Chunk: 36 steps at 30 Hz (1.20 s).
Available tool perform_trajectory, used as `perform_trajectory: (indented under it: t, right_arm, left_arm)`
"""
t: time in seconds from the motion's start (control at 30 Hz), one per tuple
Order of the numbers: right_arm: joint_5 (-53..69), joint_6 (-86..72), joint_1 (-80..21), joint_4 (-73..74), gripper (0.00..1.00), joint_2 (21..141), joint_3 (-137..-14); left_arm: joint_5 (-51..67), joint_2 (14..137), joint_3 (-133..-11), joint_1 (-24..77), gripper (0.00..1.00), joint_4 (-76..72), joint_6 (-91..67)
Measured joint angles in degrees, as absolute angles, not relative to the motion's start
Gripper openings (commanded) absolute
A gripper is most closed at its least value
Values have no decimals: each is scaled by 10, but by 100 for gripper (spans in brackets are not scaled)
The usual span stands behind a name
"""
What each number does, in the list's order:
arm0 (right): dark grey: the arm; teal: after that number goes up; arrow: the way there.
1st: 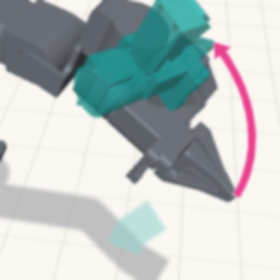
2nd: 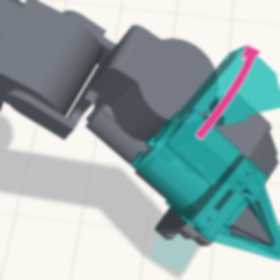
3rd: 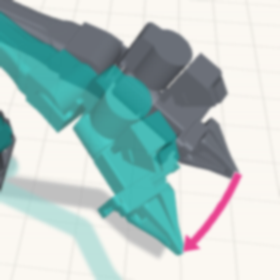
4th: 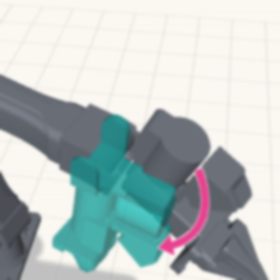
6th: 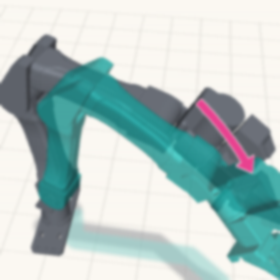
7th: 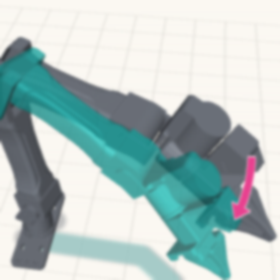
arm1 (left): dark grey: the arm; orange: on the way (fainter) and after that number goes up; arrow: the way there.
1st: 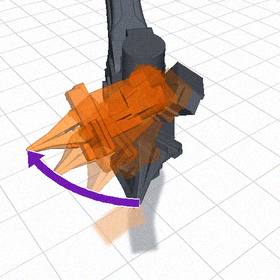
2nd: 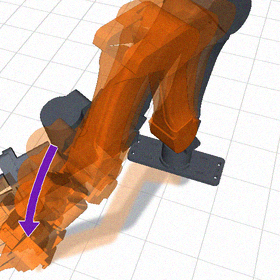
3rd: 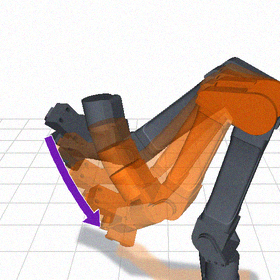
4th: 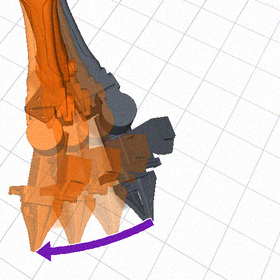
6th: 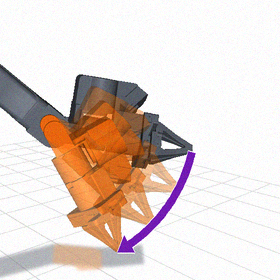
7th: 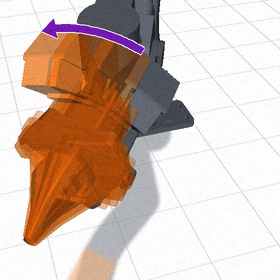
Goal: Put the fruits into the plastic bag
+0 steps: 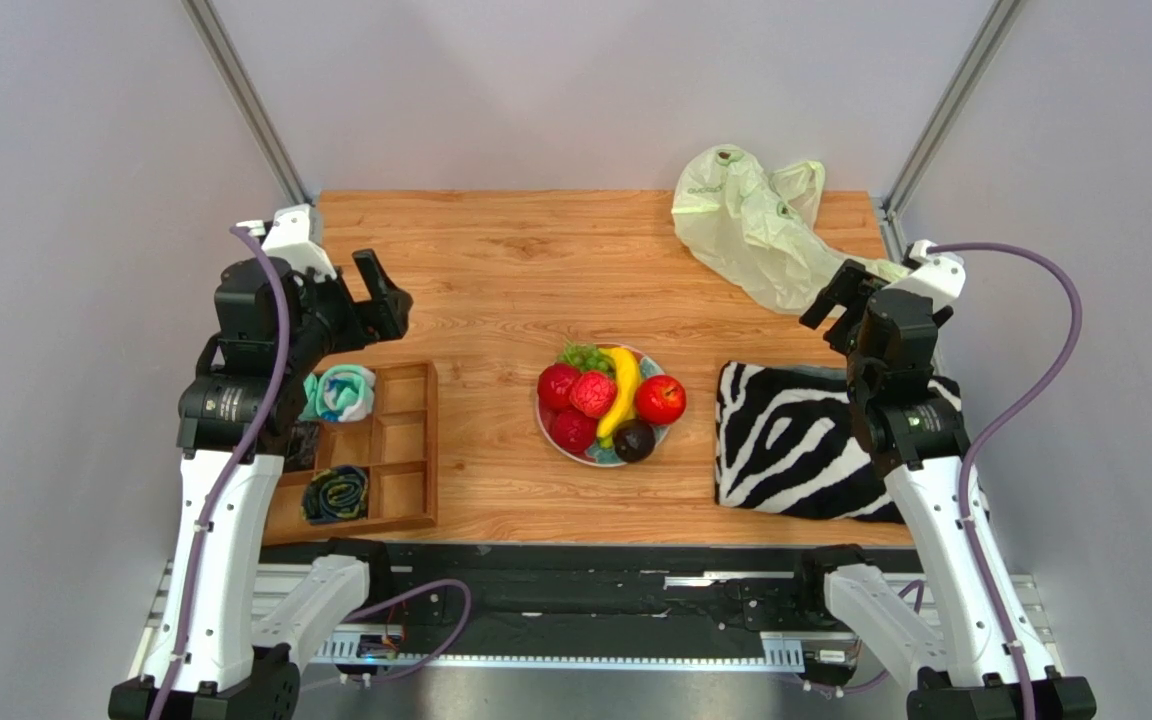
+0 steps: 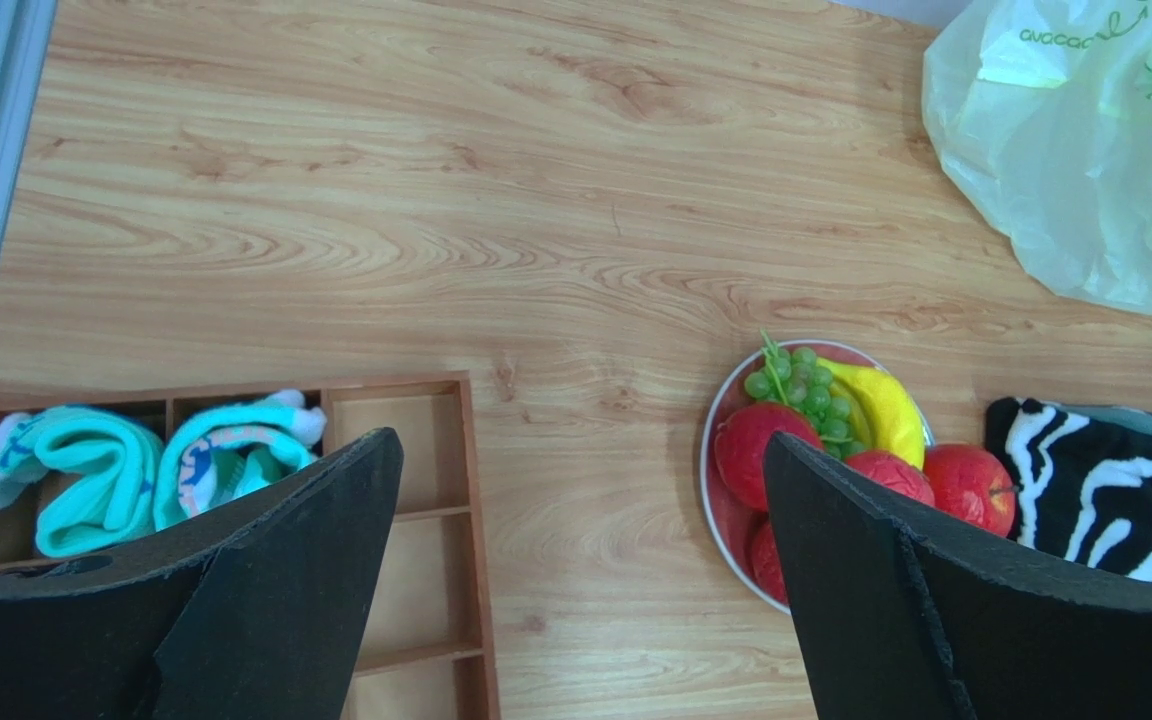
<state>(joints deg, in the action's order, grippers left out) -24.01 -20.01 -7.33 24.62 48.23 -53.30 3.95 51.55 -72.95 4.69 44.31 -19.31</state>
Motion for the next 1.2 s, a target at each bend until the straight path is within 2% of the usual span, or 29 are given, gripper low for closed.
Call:
perform_trajectory:
  t: [0.5, 0.6, 0.9, 1.2]
  right_arm:
    - [-217, -188, -73, 251, 82, 523, -570]
    - [-213, -168, -73, 269, 81, 550, -608]
    - [-184, -122, -73, 339, 85, 796, -864]
    - [-157, -79, -73, 384, 88, 1028, -1014]
  left_arm:
    - [55, 535, -759, 47, 99, 441, -214]
    - [57, 535, -759, 47, 98, 439, -214]
    - [99, 548, -759, 47, 95, 421, -222]
    - [140, 553, -755, 47, 95, 408, -234]
